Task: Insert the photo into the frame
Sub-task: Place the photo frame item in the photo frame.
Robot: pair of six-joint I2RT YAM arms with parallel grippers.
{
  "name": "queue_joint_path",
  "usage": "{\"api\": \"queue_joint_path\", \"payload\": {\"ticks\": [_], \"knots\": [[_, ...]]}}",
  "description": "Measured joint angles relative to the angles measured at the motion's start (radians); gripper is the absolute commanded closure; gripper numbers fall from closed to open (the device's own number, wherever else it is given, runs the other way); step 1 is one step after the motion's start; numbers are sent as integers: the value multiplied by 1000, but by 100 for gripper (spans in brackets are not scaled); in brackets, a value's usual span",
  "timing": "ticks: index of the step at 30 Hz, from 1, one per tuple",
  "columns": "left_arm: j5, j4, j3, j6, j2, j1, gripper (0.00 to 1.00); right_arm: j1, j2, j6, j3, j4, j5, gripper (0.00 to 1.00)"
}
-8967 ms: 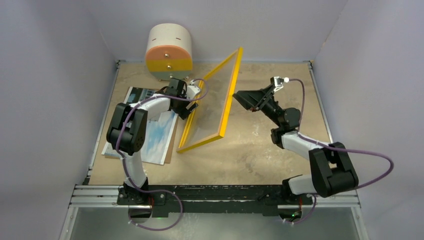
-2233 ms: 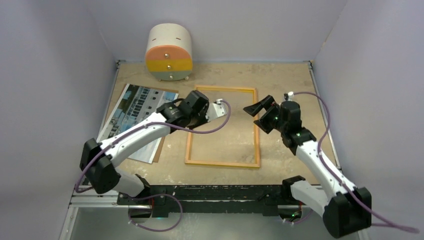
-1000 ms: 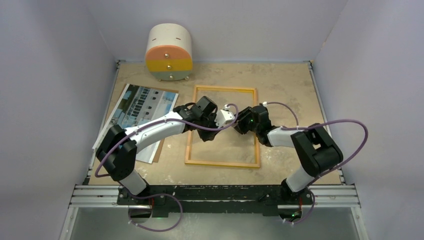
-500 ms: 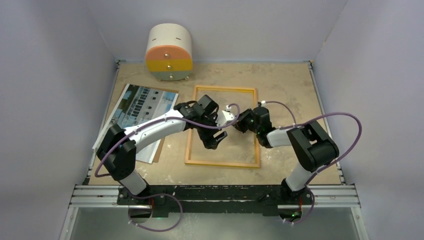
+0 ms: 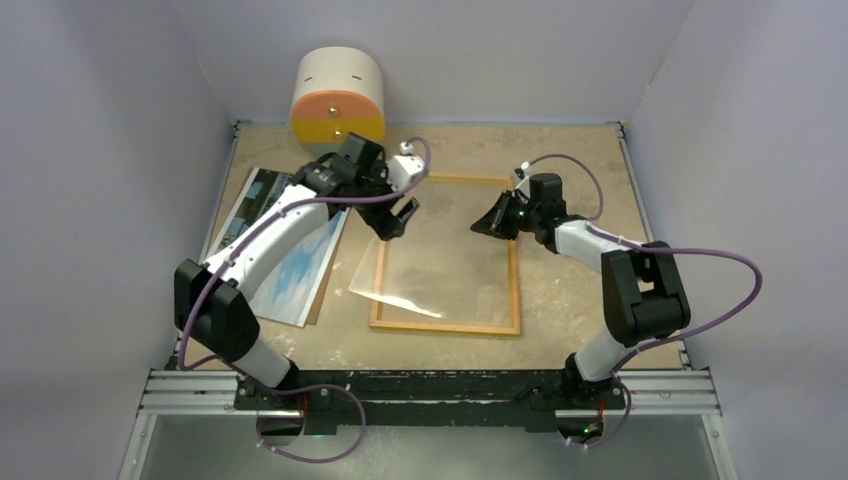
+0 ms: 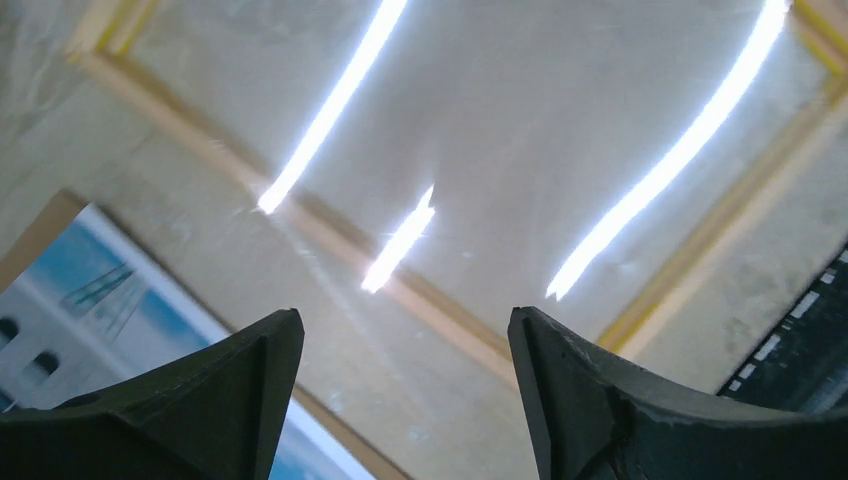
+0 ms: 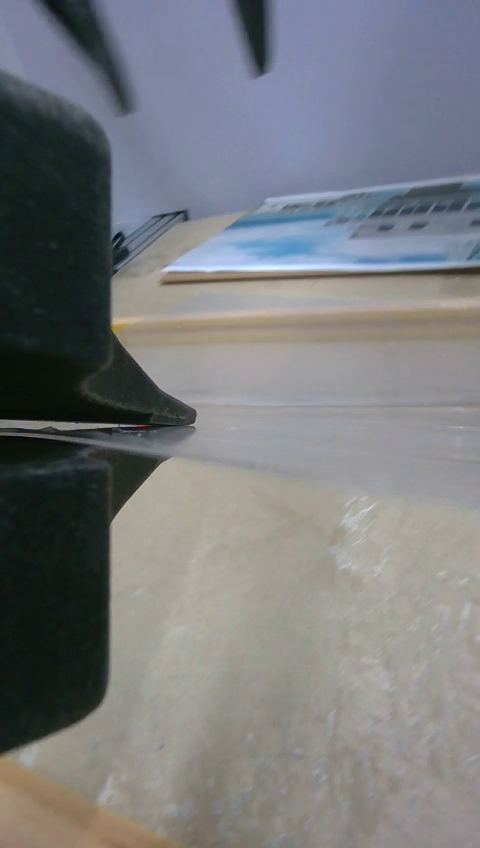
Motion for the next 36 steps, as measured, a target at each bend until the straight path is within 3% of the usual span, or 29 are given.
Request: {"api": "queue_joint_path", "payload": {"ticks": [7,16,22,26,30,36], "knots": [[-87,101,-93,2,44,169,28,-16,-31,-163,52,-281,-37,100],[-56,225,-154,-63,289,181,34,-19,-137,-211,38,-400,-35,100],[-63,299,-154,-95,339,182,40,-30,-144,-224,16,-420,-30,100],[-66,342,-154,-102,344,182,50,-31,-144,-233,15,-425,-28,100],[-68,384,-167,-107,346,181,68,-32,-145,-241,11,-428,-28,100],[-66,431,-190,-103,346,181,80,-32,-145,-246,11,-431,-31,100]]}}
